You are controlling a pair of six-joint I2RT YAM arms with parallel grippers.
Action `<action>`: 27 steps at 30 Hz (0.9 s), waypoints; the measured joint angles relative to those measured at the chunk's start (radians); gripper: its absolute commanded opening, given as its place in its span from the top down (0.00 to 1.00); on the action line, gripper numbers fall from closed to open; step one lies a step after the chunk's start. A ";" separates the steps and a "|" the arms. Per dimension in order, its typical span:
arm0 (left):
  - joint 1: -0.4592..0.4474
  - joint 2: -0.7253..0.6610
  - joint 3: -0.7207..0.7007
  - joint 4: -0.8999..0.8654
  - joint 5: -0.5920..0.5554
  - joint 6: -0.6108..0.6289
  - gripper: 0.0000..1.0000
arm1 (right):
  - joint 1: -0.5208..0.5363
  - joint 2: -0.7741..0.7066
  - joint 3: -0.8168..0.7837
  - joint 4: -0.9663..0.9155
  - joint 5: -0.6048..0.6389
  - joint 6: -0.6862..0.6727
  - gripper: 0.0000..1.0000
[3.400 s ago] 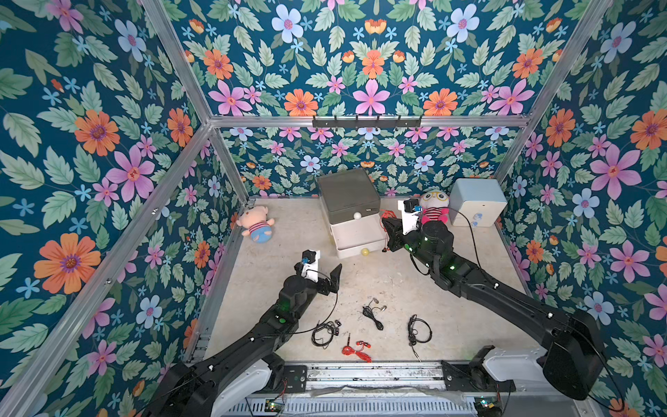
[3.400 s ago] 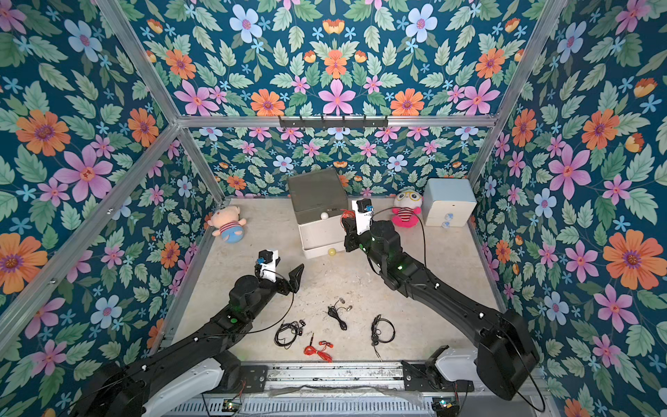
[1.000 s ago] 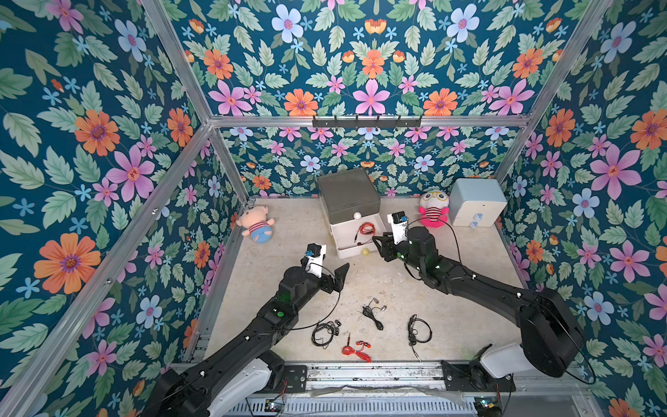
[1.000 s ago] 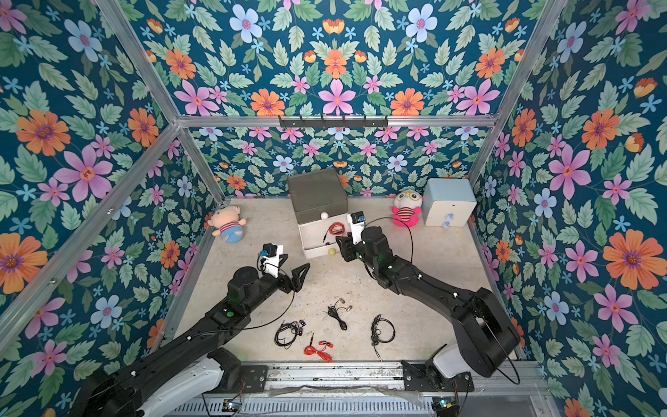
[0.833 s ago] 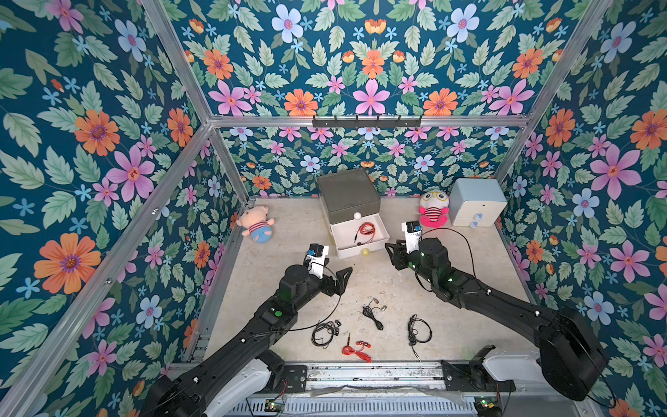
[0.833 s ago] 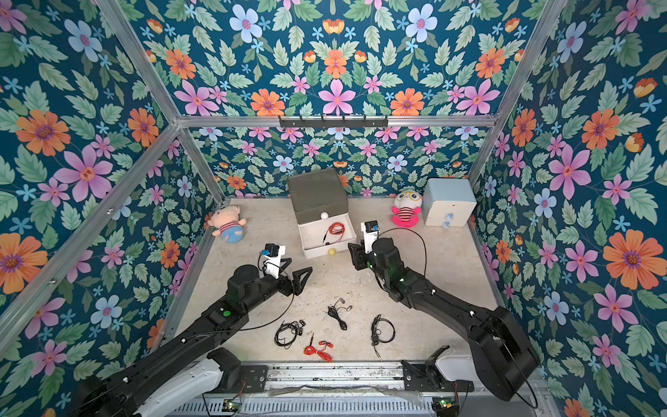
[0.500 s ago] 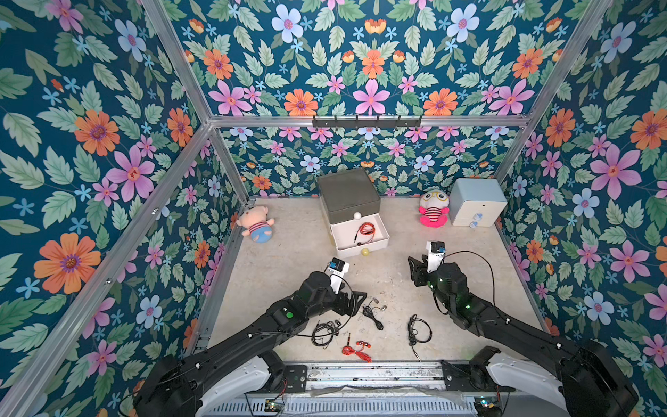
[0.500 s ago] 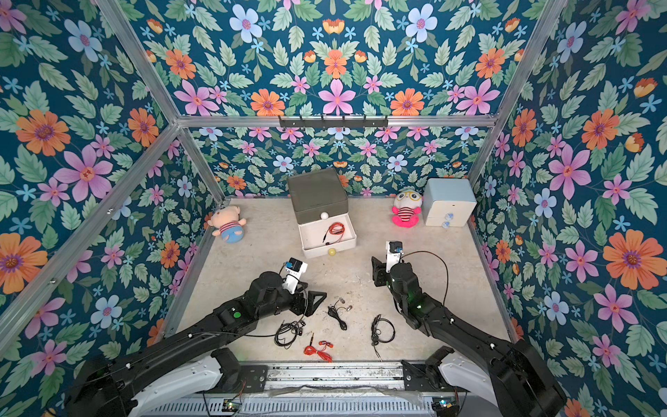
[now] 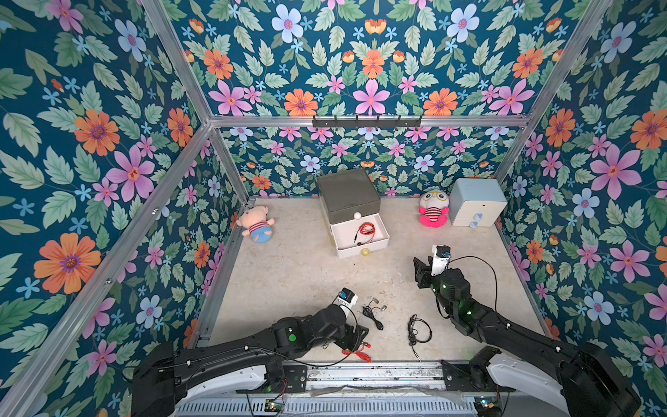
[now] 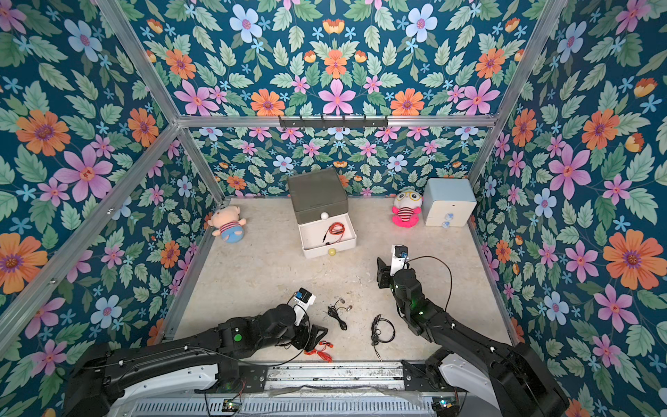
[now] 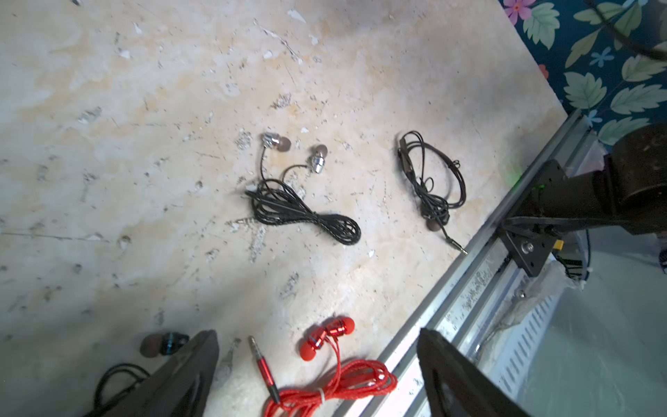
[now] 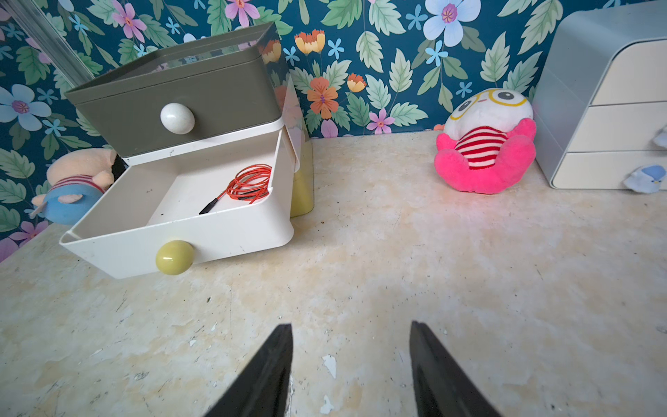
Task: Place the wired earphones into the drawer by color
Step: Pick up the wired earphones from the center of the board.
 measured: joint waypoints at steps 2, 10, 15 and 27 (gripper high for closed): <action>-0.056 0.031 0.004 -0.012 -0.032 -0.022 0.11 | 0.000 -0.013 -0.005 0.000 0.001 0.000 0.43; -0.204 0.161 0.043 -0.026 -0.107 -0.043 0.12 | -0.002 -0.042 -0.013 0.000 0.004 0.000 0.42; -0.242 0.196 0.050 -0.026 -0.119 -0.045 0.13 | -0.002 -0.051 -0.015 0.000 0.004 0.000 0.42; -0.261 0.214 0.018 -0.026 -0.089 -0.068 0.18 | -0.002 -0.051 -0.017 0.000 0.003 0.000 0.42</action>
